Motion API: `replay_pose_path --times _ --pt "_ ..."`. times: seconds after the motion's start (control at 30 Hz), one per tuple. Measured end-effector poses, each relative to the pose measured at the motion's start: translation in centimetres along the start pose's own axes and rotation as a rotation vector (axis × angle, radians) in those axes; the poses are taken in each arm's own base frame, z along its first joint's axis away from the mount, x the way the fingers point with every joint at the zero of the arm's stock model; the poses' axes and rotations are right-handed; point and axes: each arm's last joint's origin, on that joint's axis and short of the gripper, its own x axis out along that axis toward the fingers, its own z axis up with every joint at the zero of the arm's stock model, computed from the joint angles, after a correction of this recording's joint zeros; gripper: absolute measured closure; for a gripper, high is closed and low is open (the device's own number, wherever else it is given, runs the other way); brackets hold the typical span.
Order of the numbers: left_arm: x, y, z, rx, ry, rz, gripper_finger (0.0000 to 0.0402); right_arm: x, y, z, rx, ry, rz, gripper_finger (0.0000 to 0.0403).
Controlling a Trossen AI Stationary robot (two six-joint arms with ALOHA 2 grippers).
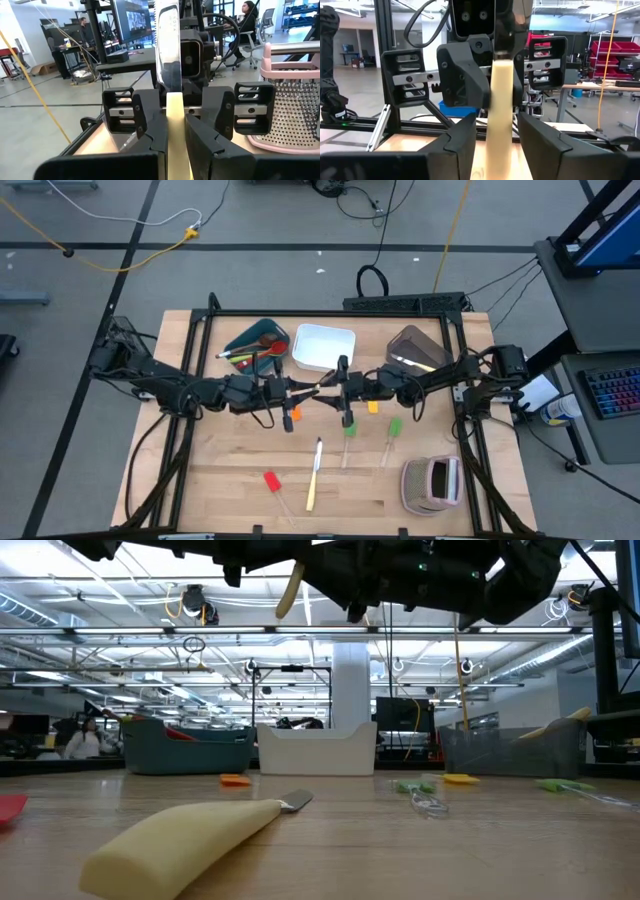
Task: Pick & Place Kitchen Items
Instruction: Put the left yellow knife into the black bin
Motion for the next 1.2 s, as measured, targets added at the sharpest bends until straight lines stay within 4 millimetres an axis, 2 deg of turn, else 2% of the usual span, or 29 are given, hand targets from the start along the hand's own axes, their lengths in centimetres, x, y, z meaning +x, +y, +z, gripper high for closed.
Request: replay_pose_path --times 0.3,0.53,0.83,1.0,1.2 --pt "0.0 0.0 0.0 0.001 0.000 0.001 0.0366 0.5 -0.1 0.2 -0.001 0.025 0.000 0.0284" --pt "0.0 0.0 -0.1 0.006 0.007 0.001 0.0366 0.5 -0.1 0.0 -0.003 0.048 0.000 0.0346" --pt "-0.1 -0.1 -0.6 0.021 0.060 -0.002 0.0366 0.4 -0.1 -0.5 0.003 0.112 -0.007 0.0346" --pt "-0.1 -0.2 -1.4 0.021 0.139 -0.008 0.0365 -0.3 -0.3 -0.2 0.007 0.243 -0.056 0.0346" --pt "-0.3 0.0 -2.3 0.034 0.225 0.026 0.0360 -2.6 -0.6 1.0 -0.008 0.477 -0.177 0.0346"
